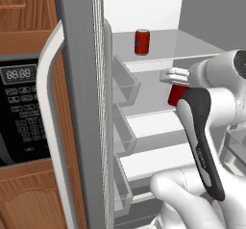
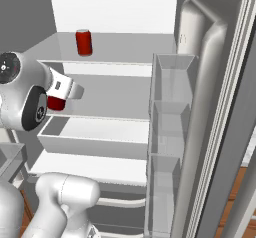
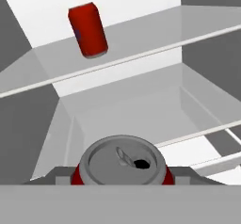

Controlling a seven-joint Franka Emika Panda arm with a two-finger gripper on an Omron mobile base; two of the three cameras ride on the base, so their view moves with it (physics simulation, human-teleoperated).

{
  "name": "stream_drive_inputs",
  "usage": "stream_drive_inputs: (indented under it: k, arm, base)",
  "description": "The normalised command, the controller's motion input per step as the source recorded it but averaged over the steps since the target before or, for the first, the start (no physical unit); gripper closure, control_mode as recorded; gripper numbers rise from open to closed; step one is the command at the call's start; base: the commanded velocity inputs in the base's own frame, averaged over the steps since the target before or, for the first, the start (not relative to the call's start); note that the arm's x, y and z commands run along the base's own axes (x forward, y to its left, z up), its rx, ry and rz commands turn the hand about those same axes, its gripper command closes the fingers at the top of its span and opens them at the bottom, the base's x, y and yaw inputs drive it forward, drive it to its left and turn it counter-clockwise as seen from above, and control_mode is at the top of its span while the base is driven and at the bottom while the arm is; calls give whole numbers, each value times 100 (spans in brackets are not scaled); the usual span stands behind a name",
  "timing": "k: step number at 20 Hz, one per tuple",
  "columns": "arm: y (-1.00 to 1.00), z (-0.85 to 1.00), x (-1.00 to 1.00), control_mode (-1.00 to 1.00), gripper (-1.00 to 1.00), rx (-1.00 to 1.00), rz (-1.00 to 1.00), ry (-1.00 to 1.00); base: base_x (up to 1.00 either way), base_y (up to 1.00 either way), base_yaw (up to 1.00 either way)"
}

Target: Open the fridge, grab two sodas, and place both sodas inside the bowl with ice on the dining counter.

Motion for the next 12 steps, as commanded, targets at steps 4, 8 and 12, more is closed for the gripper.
stream_drive_inputs:
  k: [4, 8, 12]
  arm:
    - [-34, 51, -79, -100, 100, 0, -3, -7]
    - [-27, 40, -93, -100, 100, 0, -3, -7]
    - [-1, 10, -68, -100, 100, 0, -10, -7]
  base:
    - [0, 0, 0]
    - [0, 0, 0]
    - [0, 0, 0]
